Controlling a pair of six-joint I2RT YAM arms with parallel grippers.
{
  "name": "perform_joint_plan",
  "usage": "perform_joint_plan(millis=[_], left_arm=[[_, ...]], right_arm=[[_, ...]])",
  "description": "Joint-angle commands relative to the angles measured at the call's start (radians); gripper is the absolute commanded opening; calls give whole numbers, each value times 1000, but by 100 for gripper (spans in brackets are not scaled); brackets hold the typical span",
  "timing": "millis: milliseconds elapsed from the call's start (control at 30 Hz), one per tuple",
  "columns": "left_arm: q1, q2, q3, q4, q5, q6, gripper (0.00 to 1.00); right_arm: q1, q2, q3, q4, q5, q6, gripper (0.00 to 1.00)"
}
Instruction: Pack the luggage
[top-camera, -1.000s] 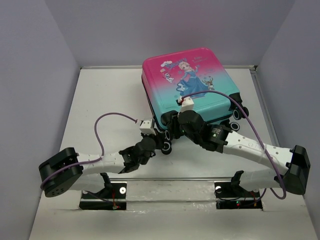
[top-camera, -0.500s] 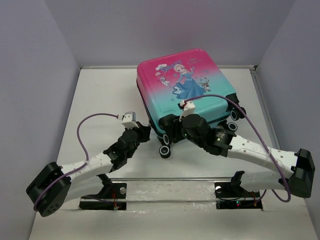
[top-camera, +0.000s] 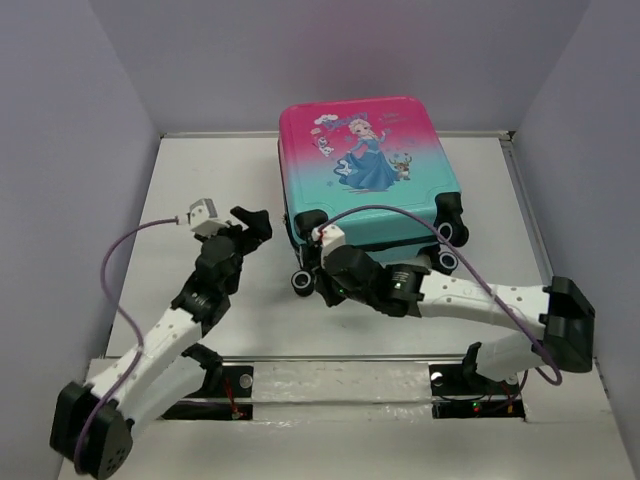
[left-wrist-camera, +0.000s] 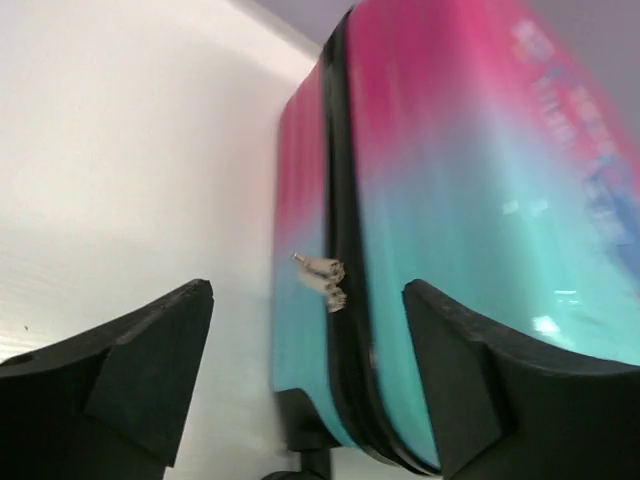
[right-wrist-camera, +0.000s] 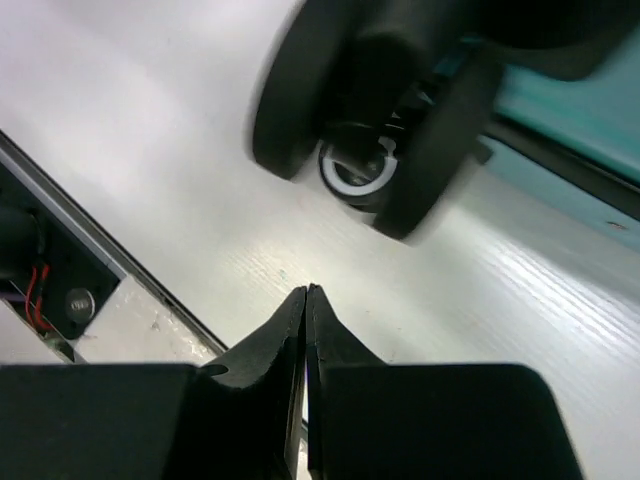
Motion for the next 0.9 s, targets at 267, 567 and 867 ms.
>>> perform_joint_plan(millis=[267,567,867], left_arm=[[-4,-506,406,-530,4,105,99],[-4,-535,513,-726,156,220,99],[-4,-575,497,-705,184,263,99]], right_arm=[[113,162,369,22,-16,-113,76],[123,-357,220,-111,212,-148,100],[123,-767,-10,-1,367,-148,100]])
